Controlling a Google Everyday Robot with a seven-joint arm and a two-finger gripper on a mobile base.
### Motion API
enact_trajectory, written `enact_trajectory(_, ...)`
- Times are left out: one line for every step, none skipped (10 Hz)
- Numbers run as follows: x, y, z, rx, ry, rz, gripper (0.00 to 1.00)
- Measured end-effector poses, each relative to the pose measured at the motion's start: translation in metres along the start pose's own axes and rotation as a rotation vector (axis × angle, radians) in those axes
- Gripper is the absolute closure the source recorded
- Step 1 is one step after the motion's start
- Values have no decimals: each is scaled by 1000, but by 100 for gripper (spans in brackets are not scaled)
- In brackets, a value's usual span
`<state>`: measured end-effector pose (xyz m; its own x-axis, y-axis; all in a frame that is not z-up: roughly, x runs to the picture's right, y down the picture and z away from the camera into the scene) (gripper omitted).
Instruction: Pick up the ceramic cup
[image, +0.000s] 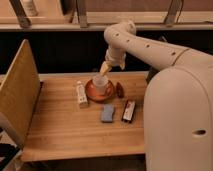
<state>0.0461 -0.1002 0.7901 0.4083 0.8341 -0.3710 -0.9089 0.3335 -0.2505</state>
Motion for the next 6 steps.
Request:
enact_trajectory(2,-3,0,3,1,3,29)
enact_trajectory(1,-2,0,1,1,2,29)
enact_trajectory(0,-2,0,2,1,2,29)
enact_trajectory(-1,-5,1,7,3,6,29)
enact_trajectory(-6,-7,8,17,9,2,29)
enact_trajectory(-18,5,21,9,19,-29,29)
